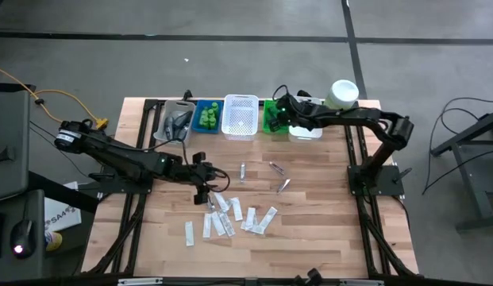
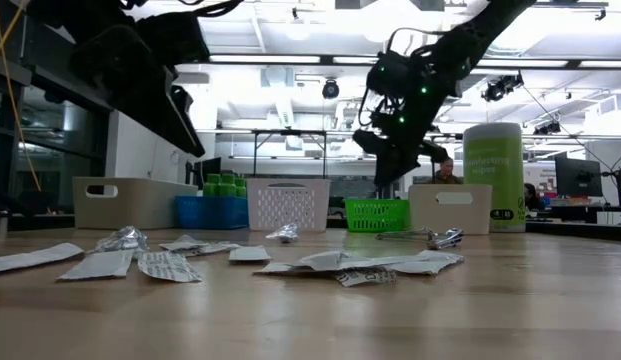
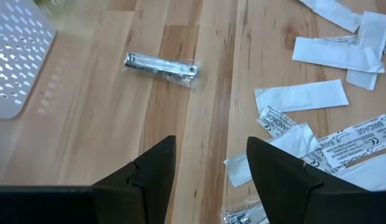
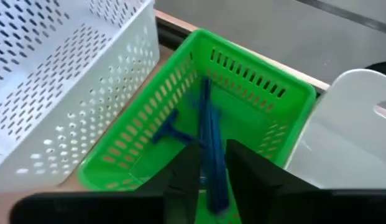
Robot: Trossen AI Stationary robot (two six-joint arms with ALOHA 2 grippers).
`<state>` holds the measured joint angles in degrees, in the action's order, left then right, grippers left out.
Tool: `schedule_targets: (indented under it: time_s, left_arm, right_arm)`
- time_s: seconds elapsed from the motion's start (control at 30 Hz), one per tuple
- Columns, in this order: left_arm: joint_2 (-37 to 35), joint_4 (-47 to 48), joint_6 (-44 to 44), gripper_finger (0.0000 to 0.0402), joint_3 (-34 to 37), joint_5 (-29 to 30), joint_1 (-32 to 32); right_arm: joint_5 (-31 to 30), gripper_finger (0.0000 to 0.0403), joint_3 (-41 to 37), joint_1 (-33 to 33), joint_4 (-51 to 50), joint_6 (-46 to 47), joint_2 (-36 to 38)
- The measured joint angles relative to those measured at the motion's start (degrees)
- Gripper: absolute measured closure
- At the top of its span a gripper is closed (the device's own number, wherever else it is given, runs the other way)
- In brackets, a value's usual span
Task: Pick & Place Travel size toiletries
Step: Put the razor into the green bin, then put the bandage into the right white bin
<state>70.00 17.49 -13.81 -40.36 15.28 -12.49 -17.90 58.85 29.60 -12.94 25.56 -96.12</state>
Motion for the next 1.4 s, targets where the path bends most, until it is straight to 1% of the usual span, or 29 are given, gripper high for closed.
schedule_targets:
  time_s: [0.3, 0.47, 0.63, 0.77, 1.03, 1.2, 1.4]
  left_arm:
    - [0.0, -0.3, -1.6, 0.0206, 0.0, -0.2, 0.0]
    - [0.0, -0.4, -2.2, 0.0206, 0.0, -0.2, 0.0]
    - [0.0, 0.7, -4.0, 0.0206, 0.0, -0.2, 0.0]
    - [0.0, -1.2, -5.0, 0.0206, 0.0, -0.1, 0.0]
    - [0.0, -1.5, -6.0, 0.0206, 0.0, 0.7, -0.2]
    - [0.0, -1.1, -7.3, 0.0206, 0.0, 4.4, -3.0]
    - [0.0, -0.6, -10.9, 0.0206, 0.0, 9.4, -8.2]
  right_arm:
    - [0.3, 0.0246, 0.0, -1.1, -0.6, 1.3, 1.0]
    - [2.7, 0.0223, 0.0, -3.7, -2.1, 1.2, 5.3]
    - [2.9, 0.0227, 0.0, -8.0, -6.9, -0.1, 9.9]
    - [2.9, 0.0233, 0.0, -12.6, -9.1, -0.1, 13.5]
    - [2.9, 0.0241, 0.0, -23.4, -9.6, 0.7, 17.2]
    - [2.1, 0.0241, 0.0, -30.2, -10.3, 1.8, 18.3]
    - [-3.5, 0.0241, 0.0, -36.9, -10.4, 3.7, 18.0]
